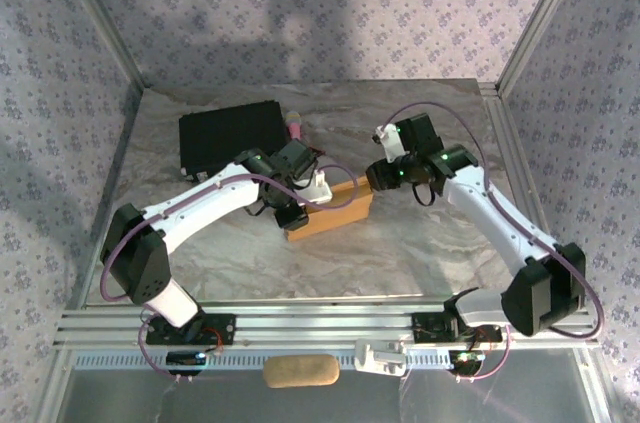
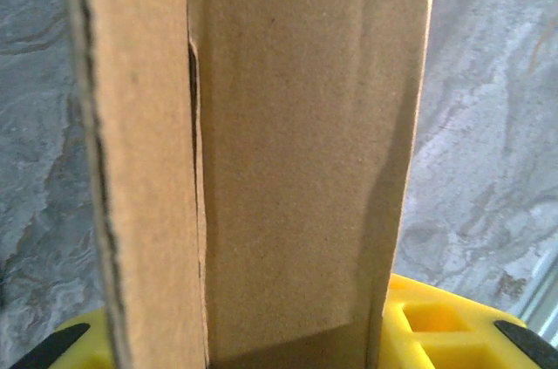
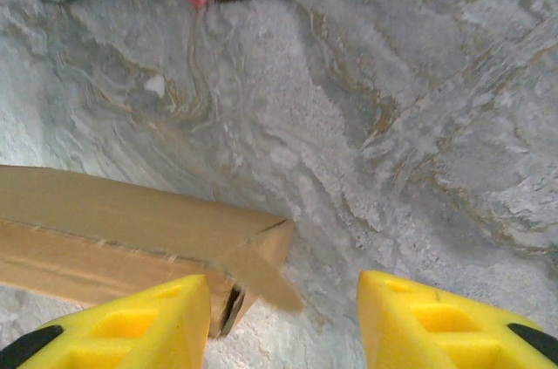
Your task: Fold the paper box
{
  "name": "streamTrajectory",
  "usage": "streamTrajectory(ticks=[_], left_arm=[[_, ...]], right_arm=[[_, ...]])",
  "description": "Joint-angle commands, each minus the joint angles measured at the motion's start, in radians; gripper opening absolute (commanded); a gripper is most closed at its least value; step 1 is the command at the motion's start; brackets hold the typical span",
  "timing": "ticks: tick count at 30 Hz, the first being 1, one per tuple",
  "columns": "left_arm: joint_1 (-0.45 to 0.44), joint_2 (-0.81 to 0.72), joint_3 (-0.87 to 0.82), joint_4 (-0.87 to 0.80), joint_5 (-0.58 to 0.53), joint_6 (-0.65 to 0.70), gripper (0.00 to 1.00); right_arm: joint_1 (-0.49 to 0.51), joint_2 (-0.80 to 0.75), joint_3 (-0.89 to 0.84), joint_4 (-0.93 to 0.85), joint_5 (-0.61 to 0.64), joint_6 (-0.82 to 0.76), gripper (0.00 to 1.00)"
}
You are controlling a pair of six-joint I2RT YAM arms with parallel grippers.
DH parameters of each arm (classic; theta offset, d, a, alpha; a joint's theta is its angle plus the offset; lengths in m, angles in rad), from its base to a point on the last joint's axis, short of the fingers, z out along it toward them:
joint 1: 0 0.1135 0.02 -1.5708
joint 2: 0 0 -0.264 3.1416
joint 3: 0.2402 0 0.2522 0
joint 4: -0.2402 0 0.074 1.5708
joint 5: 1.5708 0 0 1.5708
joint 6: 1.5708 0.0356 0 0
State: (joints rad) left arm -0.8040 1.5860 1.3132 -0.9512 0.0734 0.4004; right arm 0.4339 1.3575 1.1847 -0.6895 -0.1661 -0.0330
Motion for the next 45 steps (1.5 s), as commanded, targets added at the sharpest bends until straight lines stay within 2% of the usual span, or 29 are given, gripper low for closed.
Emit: streamTrajectory(ticks=[1, 13, 21, 27, 32, 36, 45], left_arm=[[0.000, -0.014, 0.009, -0.066, 0.090, 0.035, 0.38], [0.001, 0.020, 0.017, -0.065, 0.082, 0.032, 0.39], [-0.001, 0.028, 0.021, -0.063, 0.078, 0.029, 0.40], [0.000, 0.020, 0.016, -0.056, 0.073, 0.031, 0.40], [0.000, 0.015, 0.015, -0.052, 0.069, 0.029, 0.41], [0.000, 0.014, 0.011, -0.031, 0.038, 0.007, 0.44], [0.000, -0.007, -0.011, 0.040, 0.016, -0.039, 0.50]], right_arm=[[-0.002, 0.008, 0.030, -0.073, -0.053, -0.062, 0.49], [0.015, -0.045, -0.038, -0.055, -0.095, -0.059, 0.44], [0.020, -0.037, -0.045, -0.048, -0.081, -0.056, 0.32], [0.031, -0.012, -0.040, -0.037, -0.055, -0.053, 0.28], [0.042, -0.012, -0.039, -0.031, -0.032, -0.051, 0.18], [0.058, -0.023, -0.037, -0.034, 0.000, -0.037, 0.01], [0.085, -0.033, -0.036, -0.052, 0.010, 0.002, 0.00]])
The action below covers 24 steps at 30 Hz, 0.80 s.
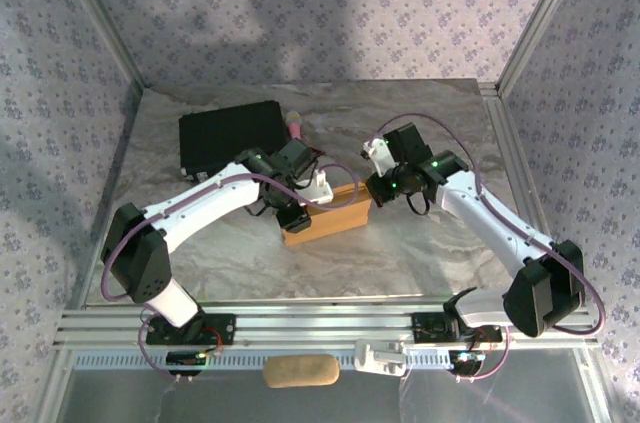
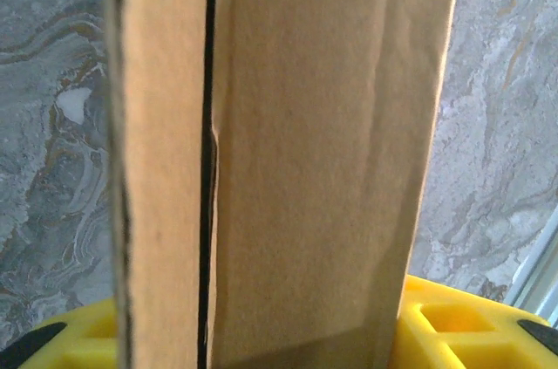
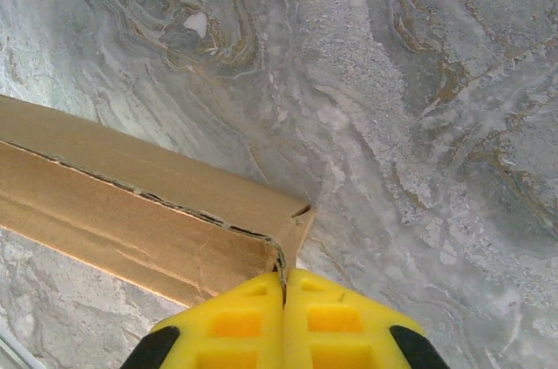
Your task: Fold the paper box
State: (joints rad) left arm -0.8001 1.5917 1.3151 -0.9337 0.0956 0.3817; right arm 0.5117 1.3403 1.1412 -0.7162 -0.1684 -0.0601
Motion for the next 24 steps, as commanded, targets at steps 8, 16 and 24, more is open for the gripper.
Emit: streamTrajectory(ticks=[8, 16, 24], left_arm=[[-0.004, -0.013, -0.022, 0.024, -0.009, -0.035, 0.64], [-0.004, -0.019, -0.034, 0.045, -0.014, -0.053, 0.64], [-0.004, -0.019, -0.037, 0.053, -0.017, -0.064, 0.62]], right_arm=[[0.029, -0.021, 0.002, -0.015, 0.026, 0.092, 0.00], [0.055, 0.000, 0.017, -0.025, 0.049, 0.204, 0.00], [0.081, 0.023, 0.037, -0.017, 0.060, 0.316, 0.00]])
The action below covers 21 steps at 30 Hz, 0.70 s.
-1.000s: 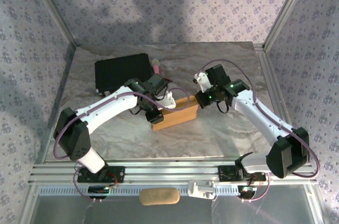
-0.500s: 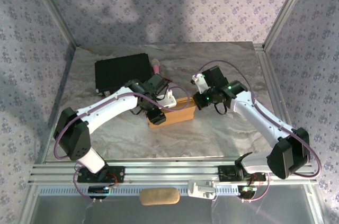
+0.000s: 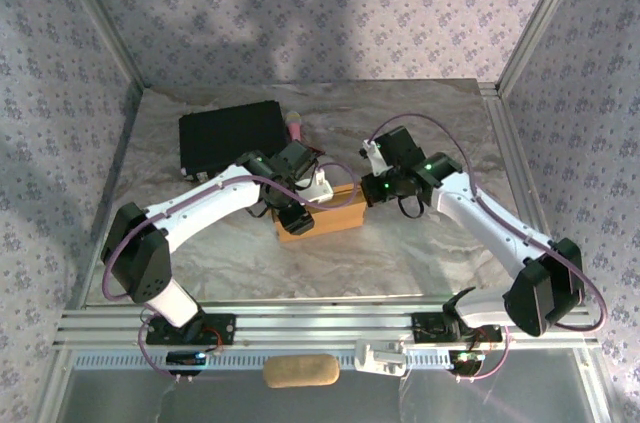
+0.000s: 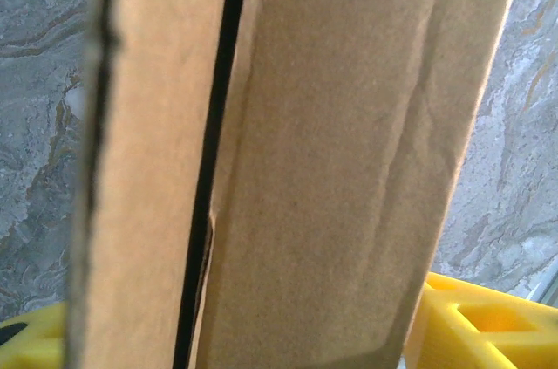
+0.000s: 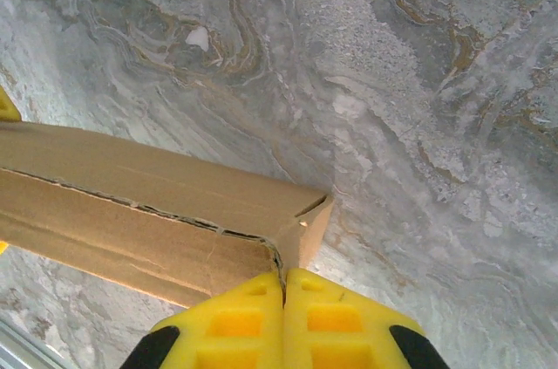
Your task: Fold the paper box
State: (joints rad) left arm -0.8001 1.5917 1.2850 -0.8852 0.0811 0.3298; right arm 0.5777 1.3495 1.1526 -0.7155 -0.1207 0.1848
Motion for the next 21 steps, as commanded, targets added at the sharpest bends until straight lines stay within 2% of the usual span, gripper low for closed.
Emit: streamTrajectory(ticks=[1, 11, 21], left_arm=[[-0.004, -0.020, -0.008, 0.005, -0.001, -0.012, 0.62], [-0.005, -0.024, -0.014, 0.016, -0.004, -0.018, 0.60], [-0.015, -0.022, -0.015, 0.020, -0.014, -0.025, 0.60]], right_arm=[[0.020, 0.015, 0.028, -0.018, 0.016, 0.085, 0.00], [0.053, 0.008, 0.021, -0.003, 0.075, 0.201, 0.00], [0.051, -0.004, 0.016, 0.020, 0.080, 0.284, 0.00]])
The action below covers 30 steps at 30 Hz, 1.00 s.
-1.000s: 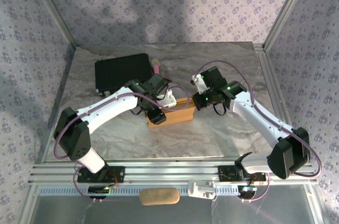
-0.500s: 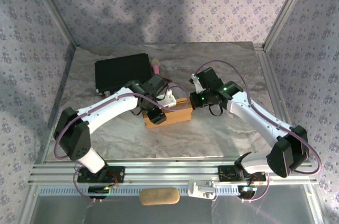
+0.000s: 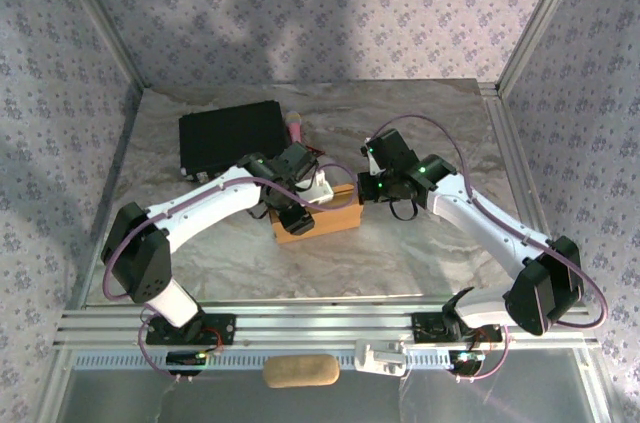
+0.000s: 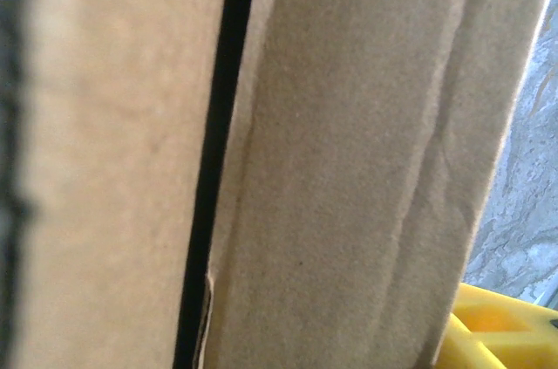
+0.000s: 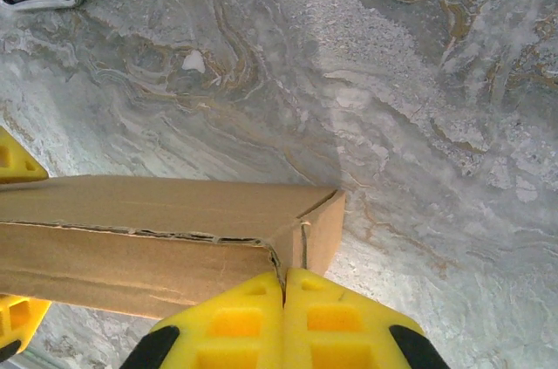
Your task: Fold the paper box
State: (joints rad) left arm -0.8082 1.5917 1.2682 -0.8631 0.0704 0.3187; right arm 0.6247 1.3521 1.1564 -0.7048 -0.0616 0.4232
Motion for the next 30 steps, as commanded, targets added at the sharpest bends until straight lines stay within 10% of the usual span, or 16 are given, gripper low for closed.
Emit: streamTrajectory(ticks=[1, 20, 23, 30], left_arm=[[-0.008, -0.023, 0.003, -0.002, -0.003, -0.013, 0.60], [-0.015, -0.125, -0.014, 0.066, -0.024, -0.080, 0.64], [-0.016, -0.200, -0.043, 0.120, -0.020, -0.124, 0.82], [-0.015, -0.282, -0.069, 0.120, -0.052, -0.185, 0.84]], right_arm=[[0.005, -0.007, 0.007, 0.015, 0.022, 0.053, 0.00], [0.033, -0.076, -0.113, 0.066, 0.119, 0.012, 0.00], [0.039, -0.075, -0.102, 0.059, 0.124, 0.005, 0.00], [0.061, -0.059, -0.091, 0.064, 0.142, 0.002, 0.00]])
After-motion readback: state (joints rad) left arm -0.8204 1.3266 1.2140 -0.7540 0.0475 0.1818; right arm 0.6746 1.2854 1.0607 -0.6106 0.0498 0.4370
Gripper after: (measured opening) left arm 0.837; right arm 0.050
